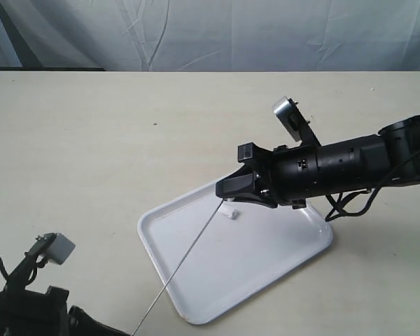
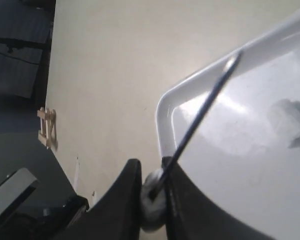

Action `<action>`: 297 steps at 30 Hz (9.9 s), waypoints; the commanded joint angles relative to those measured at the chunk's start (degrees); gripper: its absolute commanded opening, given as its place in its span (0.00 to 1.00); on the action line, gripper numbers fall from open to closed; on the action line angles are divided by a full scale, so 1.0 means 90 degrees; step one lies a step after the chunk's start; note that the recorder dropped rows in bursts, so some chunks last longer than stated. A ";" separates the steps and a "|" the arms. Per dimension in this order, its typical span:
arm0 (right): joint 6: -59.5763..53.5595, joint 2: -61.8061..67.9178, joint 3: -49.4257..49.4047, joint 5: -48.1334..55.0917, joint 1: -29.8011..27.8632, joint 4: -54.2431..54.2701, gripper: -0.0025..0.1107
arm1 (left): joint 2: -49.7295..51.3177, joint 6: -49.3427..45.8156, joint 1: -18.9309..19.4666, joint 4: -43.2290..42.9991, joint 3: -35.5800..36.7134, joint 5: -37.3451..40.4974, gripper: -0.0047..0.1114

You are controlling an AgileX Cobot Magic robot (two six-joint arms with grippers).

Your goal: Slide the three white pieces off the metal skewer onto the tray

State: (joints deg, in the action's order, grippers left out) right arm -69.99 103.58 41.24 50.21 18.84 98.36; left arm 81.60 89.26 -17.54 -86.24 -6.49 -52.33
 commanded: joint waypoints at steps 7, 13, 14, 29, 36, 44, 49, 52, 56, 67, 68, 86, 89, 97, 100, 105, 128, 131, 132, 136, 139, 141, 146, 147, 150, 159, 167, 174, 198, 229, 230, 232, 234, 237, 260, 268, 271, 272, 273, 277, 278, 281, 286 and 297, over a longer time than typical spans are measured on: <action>-0.0074 0.0005 0.0168 -0.0196 -0.0693 0.0176 0.13 | 0.0012 0.0062 -0.0034 -0.0252 0.0362 0.0130 0.04; 0.0063 0.0005 0.0490 -0.0128 -0.0762 0.0176 0.13 | 0.0012 0.0054 -0.0034 -0.0248 0.0405 0.0128 0.04; 0.0063 0.0005 0.0538 -0.0128 -0.0762 0.0176 0.13 | 0.0012 0.0054 -0.0034 -0.0258 0.0418 0.0128 0.04; 0.1071 0.0084 0.0631 -0.0465 -0.0749 -0.2054 0.13 | -0.0027 -0.0034 -0.0034 0.0817 0.0251 0.0128 0.04; 0.1134 0.0362 0.0227 -0.0687 -0.0749 -0.2172 0.27 | 0.0012 0.1432 -0.0034 0.0109 -0.0603 0.0581 0.04; 0.1118 0.0410 0.0212 -0.0427 -0.0749 -0.2115 0.27 | 0.0475 0.2230 -0.0034 -0.0683 -0.1601 0.0787 0.04; 0.0788 0.0399 0.0212 0.0048 -0.0749 -0.1819 0.27 | 0.0974 0.2703 -0.0034 -0.1213 -0.2139 0.0761 0.04; 0.0752 0.0370 0.0226 0.0307 -0.0762 -0.1777 0.27 | 0.1358 0.3100 -0.0034 -0.1523 -0.2413 0.0647 0.04; 0.0618 0.0219 0.0226 0.0660 -0.0762 -0.1666 0.27 | 0.1806 0.3128 -0.0034 -0.1523 -0.2587 0.0255 0.04; 0.0634 -0.0489 0.0512 0.0916 -0.0762 -0.1570 0.27 | 0.2654 0.3128 -0.0034 -0.1523 -0.2666 -0.0356 0.04; 0.0634 -0.0516 0.0543 0.0930 -0.0762 -0.1570 0.27 | 0.2687 0.3128 -0.0034 -0.1523 -0.2666 -0.0383 0.04; 0.0327 -0.1435 0.1396 0.1222 -0.0762 -0.2002 0.27 | 0.2399 0.2067 0.0623 -0.1333 -0.2898 -0.1959 0.34; 0.0294 -0.1916 0.1692 0.1103 -0.0762 -0.2423 0.27 | 0.1849 0.1734 0.1144 -0.1347 -0.2898 -0.1959 0.34; 0.0353 -0.3465 0.1760 0.0996 -0.1517 -0.3023 0.27 | -0.1163 0.0840 0.2909 -0.1381 -0.2974 -0.1959 0.34; 0.0322 -0.4155 0.1651 0.0758 -0.1697 -0.3158 0.27 | -0.2517 0.0668 0.3604 -0.1523 -0.2985 -0.1959 0.34; 0.0394 -0.5704 0.1021 -0.1119 -0.1719 -0.3716 0.27 | -0.4306 0.0122 0.3722 -0.1523 -0.2973 -0.1959 0.34; 0.3187 -1.0654 -0.2445 -0.4734 -0.1719 -0.5407 0.27 | -0.6329 0.1350 0.3517 -0.1523 -0.2451 0.0701 0.34; 0.3187 -1.0654 -0.2448 -0.4705 -0.1719 -0.5407 0.27 | -0.6329 0.1350 0.3517 -0.1523 -0.2452 0.0668 0.34; 0.3187 -1.0654 -0.2448 -0.4705 -0.1719 -0.5407 0.27 | -0.6329 0.1350 0.3517 -0.1523 -0.2452 0.0668 0.34; 0.3187 -1.0654 -0.2448 -0.4705 -0.1719 -0.5407 0.27 | -0.6329 0.1350 0.3517 -0.1523 -0.2452 0.0668 0.34; 0.3187 -1.0654 -0.2448 -0.4705 -0.1719 -0.5407 0.27 | -0.6329 0.1350 0.3517 -0.1523 -0.2452 0.0668 0.34; 0.3187 -1.0654 -0.2448 -0.4705 -0.1719 -0.5407 0.27 | -0.6329 0.1350 0.3517 -0.1523 -0.2452 0.0668 0.34; 0.3187 -1.0654 -0.2448 -0.4705 -0.1719 -0.5407 0.27 | -0.6329 0.1350 0.3517 -0.1523 -0.2452 0.0668 0.34; 0.3187 -1.0654 -0.2448 -0.4705 -0.1719 -0.5407 0.27 | -0.6329 0.1350 0.3517 -0.1523 -0.2452 0.0668 0.34; 0.3187 -1.0654 -0.2448 -0.4705 -0.1719 -0.5407 0.27 | -0.6329 0.1350 0.3587 -0.1523 -0.2410 0.0670 0.34; 0.3187 -1.0654 -0.2448 -0.4707 -0.1719 -0.5396 0.27 | -0.6776 0.1350 0.3625 -0.1523 -0.2242 0.0814 0.34; 0.3187 -1.1166 -0.2448 -0.4719 -0.1719 -0.6649 0.27 | -0.7642 0.1350 0.3625 -0.1523 -0.1605 0.0827 0.34; 0.3187 -1.1509 -0.2448 -0.4719 -0.1719 -0.8498 0.27 | -0.8396 0.1350 0.3625 -0.1523 -0.1050 0.0840 0.34; 0.3187 -1.1509 -0.2581 -0.4714 -0.1719 -0.8378 0.27 | -0.9067 0.1338 0.3625 -0.1143 -0.0111 0.2150 0.34; 0.3202 -1.1509 -0.2581 -0.4714 -0.1719 -0.8378 0.27 | -0.9067 -0.9065 0.3574 0.8754 0.0722 0.6240 0.34; 0.3202 -1.1509 -0.2581 -0.4714 -0.1719 -0.8378 0.27 | -0.9067 -0.9065 0.3546 0.8798 0.0722 0.6427 0.34; 0.3202 -1.1509 -0.2581 -0.4714 -0.1719 -0.8378 0.27 | -0.9067 -0.9065 0.3357 0.8848 0.0722 0.6713 0.34; 0.3202 -1.1509 -0.2581 -0.4714 -0.1719 -0.8378 0.27 | -0.9067 -0.9065 0.3022 0.8848 0.0722 0.6975 0.34; 0.3202 -1.1509 -0.2581 -0.4714 -0.1719 -0.8378 0.27 | -0.9067 -0.9065 0.2313 0.8920 0.0722 0.7093 0.34; 0.3202 -1.1509 -0.2581 -0.4702 -0.1719 -0.8378 0.27 | -0.9067 -1.0110 0.1889 0.9476 0.0722 0.7302 0.34; 0.3202 -1.1509 -0.2581 -0.4702 -0.1719 -0.8378 0.27 | -0.9067 -1.0423 0.1888 0.9423 0.0722 0.7296 0.34; 0.3202 -1.1509 -0.2581 -0.4702 -0.1719 -0.8378 0.27 | -0.9067 -1.0453 0.1888 0.9412 0.0722 0.7296 0.34; 0.3202 -1.1509 -0.2581 -0.4702 -0.1719 -0.8378 0.27 | -0.9067 -1.0453 0.1888 0.9412 0.0722 0.7296 0.34; 0.3202 -1.1509 -0.2581 -0.4702 -0.1719 -0.8378 0.27 | -0.9067 -1.0453 0.1888 0.9412 0.0722 0.7296 0.34; 0.3202 -1.1509 -0.2581 -0.4702 -0.1719 -0.8378 0.27 | -0.9067 -1.0453 0.1888 0.9412 0.0722 0.7296 0.34; 0.3202 -1.1509 -0.2581 -0.4702 -0.1719 -0.8378 0.27 | -0.9067 -1.0453 0.1945 0.9408 0.0722 0.7296 0.34; 0.3202 -1.1509 -0.2581 -0.4723 -0.1719 -0.8378 0.27 | -0.9067 -1.0468 0.2192 0.9395 0.0722 0.7269 0.34; 0.3202 -1.1509 -0.2581 -0.4723 -0.1719 -0.8378 0.27 | -0.9067 -1.0468 0.2268 0.9395 0.0722 0.7269 0.34; 0.3202 -1.1509 -0.2581 -0.4737 -0.1719 -0.8378 0.27 | -0.9067 -1.0468 0.2268 0.9395 0.0722 0.7269 0.34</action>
State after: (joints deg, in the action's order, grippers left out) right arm -41.06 0.37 18.14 8.14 3.63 22.96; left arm 0.23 -4.93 2.79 -1.71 -0.22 13.48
